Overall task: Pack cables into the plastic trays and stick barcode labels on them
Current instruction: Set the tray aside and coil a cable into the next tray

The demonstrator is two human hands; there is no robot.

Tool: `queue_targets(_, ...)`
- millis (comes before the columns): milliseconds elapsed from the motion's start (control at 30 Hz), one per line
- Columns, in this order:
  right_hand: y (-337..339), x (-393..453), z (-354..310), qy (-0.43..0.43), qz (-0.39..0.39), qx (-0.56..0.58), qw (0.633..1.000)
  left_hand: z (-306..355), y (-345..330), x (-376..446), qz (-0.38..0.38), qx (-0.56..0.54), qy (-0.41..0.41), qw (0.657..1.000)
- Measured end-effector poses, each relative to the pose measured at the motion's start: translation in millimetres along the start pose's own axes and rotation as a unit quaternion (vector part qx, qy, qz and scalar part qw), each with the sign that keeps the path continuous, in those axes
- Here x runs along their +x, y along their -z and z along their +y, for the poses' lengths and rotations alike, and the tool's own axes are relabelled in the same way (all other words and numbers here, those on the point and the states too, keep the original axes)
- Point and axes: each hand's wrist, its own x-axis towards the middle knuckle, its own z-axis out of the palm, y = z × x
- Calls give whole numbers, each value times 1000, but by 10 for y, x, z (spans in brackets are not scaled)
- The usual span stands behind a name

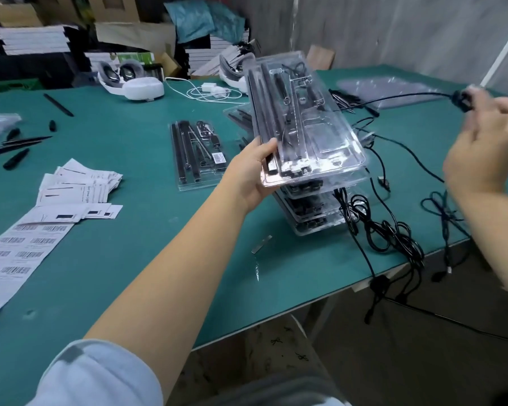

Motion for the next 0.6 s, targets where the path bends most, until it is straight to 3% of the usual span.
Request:
queue_targets(67,77,57,-231,4,22,81,996,-20,61,-52,-13,-54,-19,998)
queue_targets(133,155,79,-597,-59,-12,143,988,-15,140,-128,-24,-123,-25,992)
queue_targets(200,190,51,-946,-161,-165,201,952,38,230,-225,-42,-177,-31,983)
queue_targets(233,200,8,-1119,-240,-289,257,891,77,284,-276,-43,-200,-33,978)
queue_targets(267,201,-40,-1281,-314,-407,317,797,125,347,-315,-34,-222,-34,974)
queue_targets(300,192,-111,-1426,-358,-494,361,705,176,416,-350,-19,-238,-36,970)
queue_targets(333,162,-203,-1536,-369,-549,391,640,229,499,-377,0,-245,-44,969)
queue_targets(467,-37,-595,-1857,-322,-619,502,511,442,854,-544,38,-236,-82,968)
queue_targets(533,-179,-692,-1922,-285,-626,511,516,514,1010,-641,44,-250,-91,963)
queue_targets(600,-357,-756,-1948,-237,-644,435,583,559,1161,-737,62,-252,-101,961)
